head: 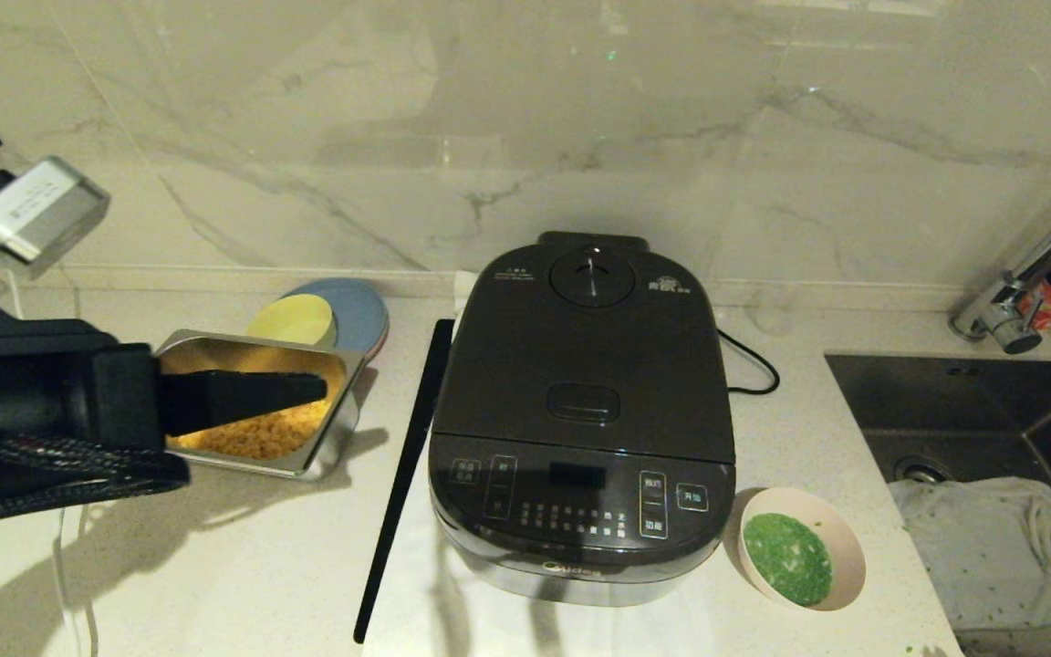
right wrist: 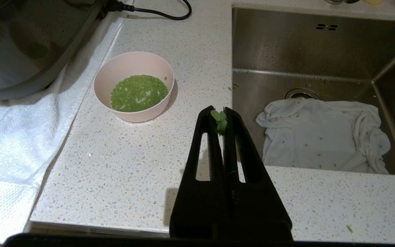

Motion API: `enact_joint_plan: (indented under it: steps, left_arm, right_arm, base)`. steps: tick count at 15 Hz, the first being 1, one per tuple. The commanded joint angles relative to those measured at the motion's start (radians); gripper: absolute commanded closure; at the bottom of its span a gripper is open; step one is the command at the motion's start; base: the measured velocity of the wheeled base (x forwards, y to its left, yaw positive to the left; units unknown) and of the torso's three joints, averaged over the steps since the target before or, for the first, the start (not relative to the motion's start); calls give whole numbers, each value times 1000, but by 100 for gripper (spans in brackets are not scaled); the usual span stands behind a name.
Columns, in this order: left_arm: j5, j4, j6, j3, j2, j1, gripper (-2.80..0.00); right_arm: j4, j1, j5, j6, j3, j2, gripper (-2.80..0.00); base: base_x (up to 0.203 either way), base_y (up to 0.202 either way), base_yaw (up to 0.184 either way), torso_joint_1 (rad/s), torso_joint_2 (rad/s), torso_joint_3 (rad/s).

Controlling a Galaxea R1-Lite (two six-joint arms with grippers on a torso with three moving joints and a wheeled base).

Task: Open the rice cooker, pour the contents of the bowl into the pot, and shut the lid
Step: Open the rice cooker

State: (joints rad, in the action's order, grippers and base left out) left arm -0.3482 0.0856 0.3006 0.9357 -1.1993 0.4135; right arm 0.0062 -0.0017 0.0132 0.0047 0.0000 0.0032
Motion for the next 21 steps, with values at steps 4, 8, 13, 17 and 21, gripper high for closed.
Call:
enact_joint_plan:
  steps: [4, 8, 13, 17, 21]
  left_arm:
    - [228, -114, 97, 86, -201, 197, 0]
    - [300, -119, 135, 123, -268, 283, 0]
    - [384, -186, 184, 167, -395, 345, 0]
    - [473, -243, 186, 169, -472, 409, 0]
    - [509, -288, 203, 159, -505, 430, 0]
  right_arm:
    - [0, 0, 1, 0, 0, 0, 0]
    - [0, 0, 1, 0, 0, 0, 0]
    - [0, 0, 1, 0, 0, 0, 0]
    - [0, 0, 1, 0, 0, 0, 0]
    - [0, 0, 1, 0, 0, 0, 0]
  base:
    - [0, 0, 0, 0, 0, 0]
    - [0, 0, 0, 0, 0, 0]
    - [0, 0, 0, 0, 0, 0]
    - [0, 0, 0, 0, 0, 0]
    - [0, 0, 0, 0, 0, 0]
